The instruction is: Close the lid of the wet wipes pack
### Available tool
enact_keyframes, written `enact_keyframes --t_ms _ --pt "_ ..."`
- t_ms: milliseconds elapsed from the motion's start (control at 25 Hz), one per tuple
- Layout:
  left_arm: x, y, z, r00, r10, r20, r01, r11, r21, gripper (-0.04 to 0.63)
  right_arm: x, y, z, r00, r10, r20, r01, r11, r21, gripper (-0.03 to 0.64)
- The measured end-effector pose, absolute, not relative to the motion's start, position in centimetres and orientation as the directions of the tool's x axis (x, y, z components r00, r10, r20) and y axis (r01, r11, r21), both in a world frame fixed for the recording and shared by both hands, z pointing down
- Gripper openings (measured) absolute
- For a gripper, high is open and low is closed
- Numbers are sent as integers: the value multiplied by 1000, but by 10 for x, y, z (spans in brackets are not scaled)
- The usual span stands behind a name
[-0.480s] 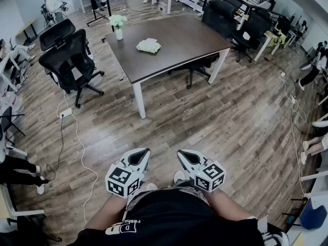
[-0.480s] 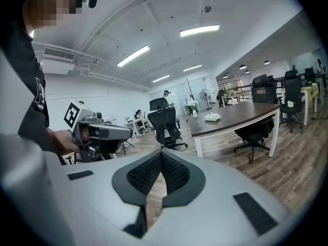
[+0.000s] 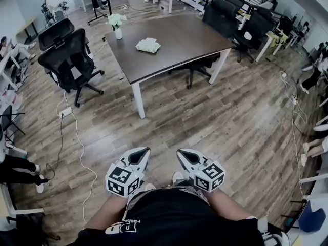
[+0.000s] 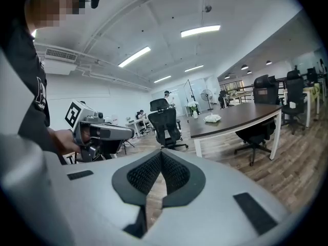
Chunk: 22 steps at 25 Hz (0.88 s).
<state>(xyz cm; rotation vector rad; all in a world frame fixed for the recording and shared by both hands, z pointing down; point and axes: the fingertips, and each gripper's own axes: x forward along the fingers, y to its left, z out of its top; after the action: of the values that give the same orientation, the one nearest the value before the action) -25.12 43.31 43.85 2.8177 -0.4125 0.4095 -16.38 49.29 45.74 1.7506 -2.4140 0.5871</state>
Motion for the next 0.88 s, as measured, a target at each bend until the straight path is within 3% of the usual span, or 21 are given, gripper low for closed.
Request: enact_keyframes --t_ms 880 --pt "-140 397 441 882 -347 319 -433 -864 257 20 -48 455 454 -447 -851 277 -888 385 -252 5"
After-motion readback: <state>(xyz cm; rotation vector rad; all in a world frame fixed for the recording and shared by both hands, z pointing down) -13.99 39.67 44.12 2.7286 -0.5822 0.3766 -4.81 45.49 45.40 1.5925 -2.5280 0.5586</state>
